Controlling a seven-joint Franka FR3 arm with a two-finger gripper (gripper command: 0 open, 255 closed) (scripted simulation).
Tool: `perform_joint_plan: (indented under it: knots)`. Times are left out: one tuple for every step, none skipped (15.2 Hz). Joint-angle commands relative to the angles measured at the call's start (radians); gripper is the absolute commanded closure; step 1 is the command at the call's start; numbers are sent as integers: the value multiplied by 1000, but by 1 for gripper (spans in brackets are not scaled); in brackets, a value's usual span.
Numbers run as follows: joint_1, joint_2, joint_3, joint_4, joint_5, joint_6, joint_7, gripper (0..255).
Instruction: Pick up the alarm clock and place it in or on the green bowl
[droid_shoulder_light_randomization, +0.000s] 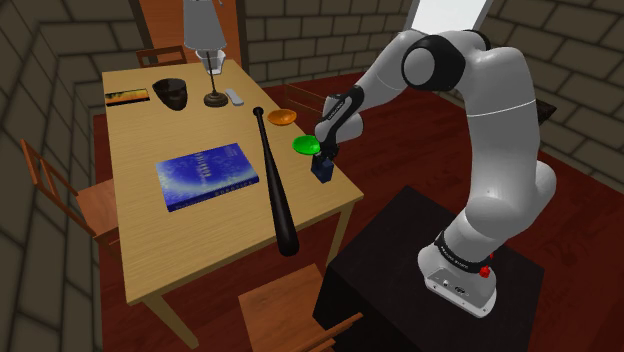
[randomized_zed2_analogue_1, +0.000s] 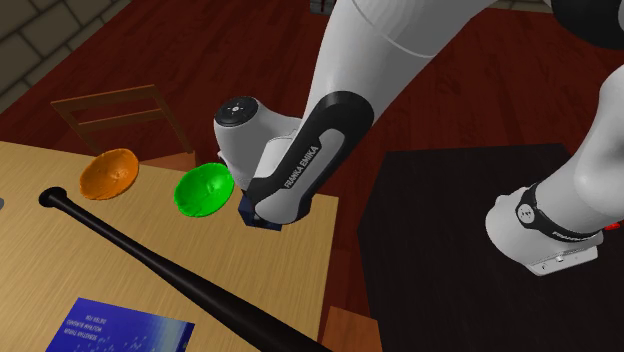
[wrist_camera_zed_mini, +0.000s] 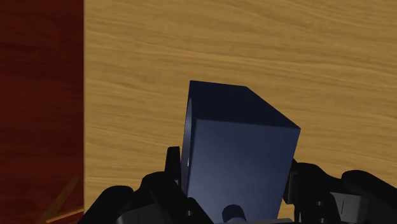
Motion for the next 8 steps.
perform_joint_plan:
  knots:
    - [0, 0, 0, 0, 0, 0, 0, 255]
    - [0, 0, 0, 0, 0, 0, 0, 255]
    - [0, 1, 0, 0, 0, 0, 0, 255]
    - [1, -12, -1, -5, -1, -8, 1, 255]
    - [2, -25, -2, -10, -2, -16, 1, 255]
    - [3, -37, -3, -14, -2, -24, 2, 255]
    - [4, -50, -4, -18, -3, -33, 3, 255]
    - [5, -62, -5, -22, -4, -41, 4, 255]
